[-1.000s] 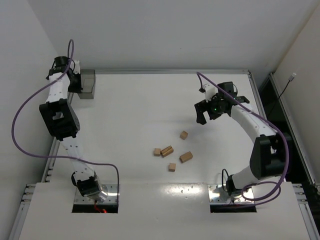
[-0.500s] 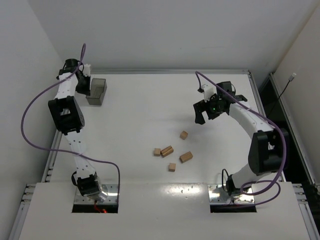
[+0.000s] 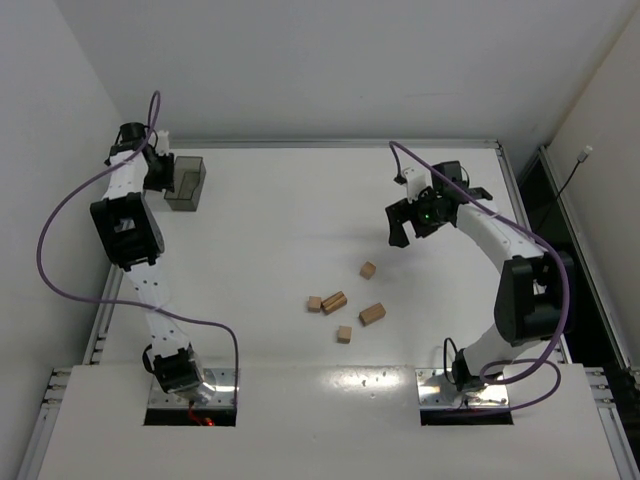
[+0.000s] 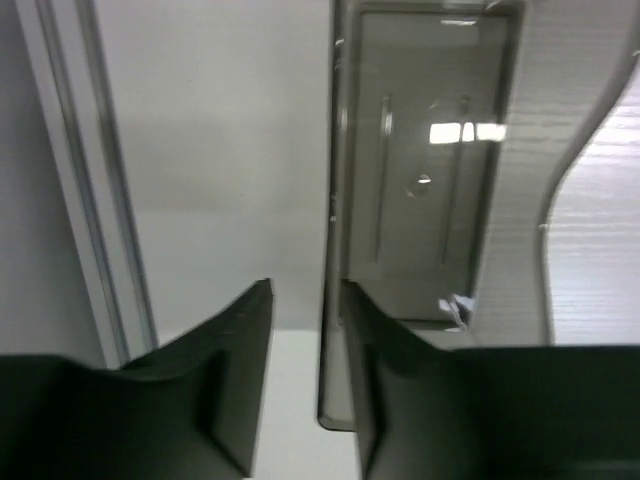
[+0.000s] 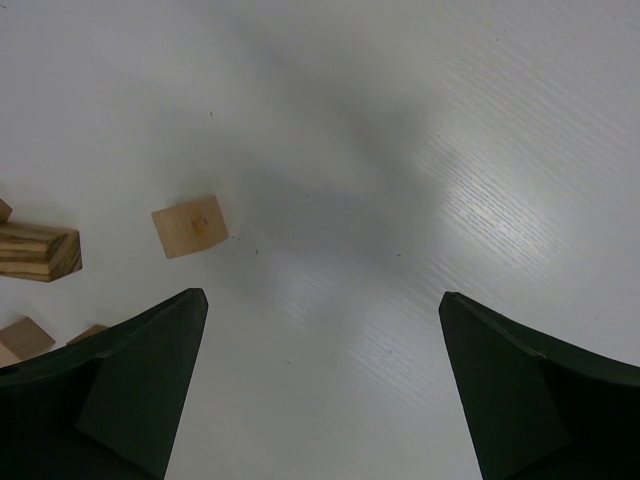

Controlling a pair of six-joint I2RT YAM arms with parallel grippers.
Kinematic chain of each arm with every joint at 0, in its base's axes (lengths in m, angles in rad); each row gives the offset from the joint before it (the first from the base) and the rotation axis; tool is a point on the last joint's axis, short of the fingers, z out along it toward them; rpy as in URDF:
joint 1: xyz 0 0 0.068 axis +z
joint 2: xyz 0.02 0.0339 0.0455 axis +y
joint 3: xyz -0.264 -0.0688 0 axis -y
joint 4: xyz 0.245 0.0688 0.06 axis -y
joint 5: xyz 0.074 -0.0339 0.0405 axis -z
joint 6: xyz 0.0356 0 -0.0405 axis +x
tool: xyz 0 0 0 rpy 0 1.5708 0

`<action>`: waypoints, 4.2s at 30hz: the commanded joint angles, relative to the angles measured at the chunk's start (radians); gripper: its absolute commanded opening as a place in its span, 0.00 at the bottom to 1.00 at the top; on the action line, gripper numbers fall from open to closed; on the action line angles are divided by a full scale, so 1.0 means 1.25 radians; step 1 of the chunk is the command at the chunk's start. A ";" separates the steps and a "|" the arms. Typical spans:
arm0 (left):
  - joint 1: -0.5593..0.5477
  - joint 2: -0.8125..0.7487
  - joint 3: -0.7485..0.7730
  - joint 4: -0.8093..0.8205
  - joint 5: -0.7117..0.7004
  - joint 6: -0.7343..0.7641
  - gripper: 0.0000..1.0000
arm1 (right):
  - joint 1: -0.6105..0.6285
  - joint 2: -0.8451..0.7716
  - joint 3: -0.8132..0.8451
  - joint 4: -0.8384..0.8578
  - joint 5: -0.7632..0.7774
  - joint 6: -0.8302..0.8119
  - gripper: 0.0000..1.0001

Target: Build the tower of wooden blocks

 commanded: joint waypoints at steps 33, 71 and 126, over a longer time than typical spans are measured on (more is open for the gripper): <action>-0.173 -0.826 -0.737 0.159 0.263 0.030 0.71 | 0.208 -0.113 0.023 -0.132 -0.134 -0.332 0.88; -0.105 -0.749 -0.729 0.182 0.117 -0.022 0.75 | 0.743 0.158 0.025 -0.291 0.351 -0.350 0.49; -0.089 -0.778 -0.871 0.332 0.231 -0.148 0.98 | 0.426 -0.088 0.021 0.187 -0.089 -0.144 0.00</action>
